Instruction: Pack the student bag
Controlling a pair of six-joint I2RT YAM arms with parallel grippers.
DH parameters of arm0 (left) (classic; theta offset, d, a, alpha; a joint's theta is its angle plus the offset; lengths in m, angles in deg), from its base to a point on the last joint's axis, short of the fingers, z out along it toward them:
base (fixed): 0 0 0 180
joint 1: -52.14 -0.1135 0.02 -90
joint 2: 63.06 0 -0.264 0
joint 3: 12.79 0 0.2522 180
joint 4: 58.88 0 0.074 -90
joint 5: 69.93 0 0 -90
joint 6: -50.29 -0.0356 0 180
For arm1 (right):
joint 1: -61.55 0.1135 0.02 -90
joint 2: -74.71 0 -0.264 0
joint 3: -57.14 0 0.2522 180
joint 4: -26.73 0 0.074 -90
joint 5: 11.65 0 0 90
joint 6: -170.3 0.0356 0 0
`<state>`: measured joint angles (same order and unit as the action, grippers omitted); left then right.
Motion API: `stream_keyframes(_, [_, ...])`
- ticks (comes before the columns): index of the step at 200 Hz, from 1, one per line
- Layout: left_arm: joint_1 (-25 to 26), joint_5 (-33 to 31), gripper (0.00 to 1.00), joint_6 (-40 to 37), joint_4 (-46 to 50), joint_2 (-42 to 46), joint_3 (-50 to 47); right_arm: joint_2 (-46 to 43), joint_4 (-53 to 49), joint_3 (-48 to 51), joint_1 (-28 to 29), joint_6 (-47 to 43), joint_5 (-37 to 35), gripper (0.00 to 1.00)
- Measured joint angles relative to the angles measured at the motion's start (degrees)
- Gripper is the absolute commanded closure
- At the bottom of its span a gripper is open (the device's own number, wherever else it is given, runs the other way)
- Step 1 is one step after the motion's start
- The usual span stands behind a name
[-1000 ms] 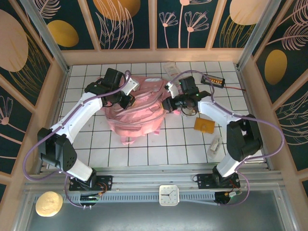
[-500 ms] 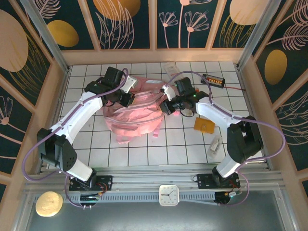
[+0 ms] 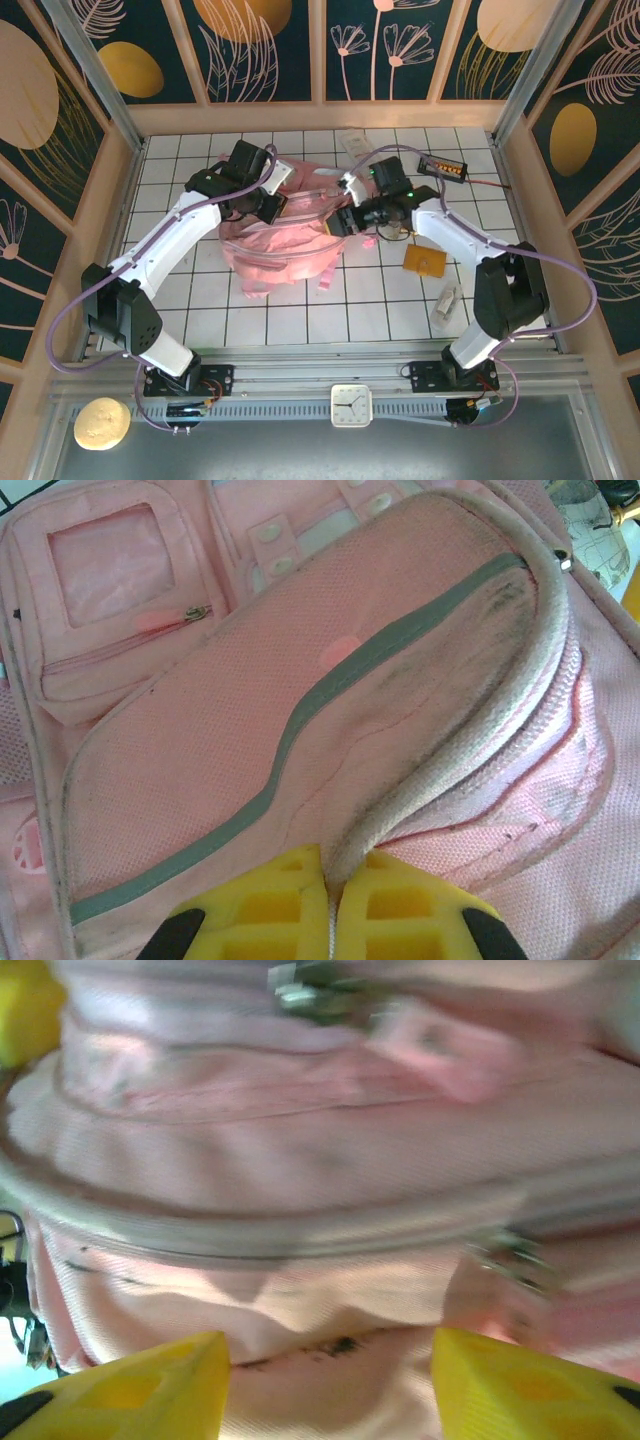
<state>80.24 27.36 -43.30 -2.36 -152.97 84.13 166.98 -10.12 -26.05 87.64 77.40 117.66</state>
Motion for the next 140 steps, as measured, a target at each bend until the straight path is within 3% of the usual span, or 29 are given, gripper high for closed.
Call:
stream_keyframes(39, [-0.02,2.71,1.0,-1.6,1.07,-0.04,1.42,0.52,-0.35,-1.53,-7.17,0.37,3.3,0.43])
stream_keyframes(75, [-0.02,4.5,1.0,-2.19,2.47,-0.04,3.8,3.32,-2.03,-5.57,-6.84,-2.89,7.69,0.48])
stream_keyframes(140, [-0.44,7.02,1.0,-2.34,2.95,-1.03,3.82,5.27,-3.96,-5.75,-5.62,-4.74,8.76,0.49])
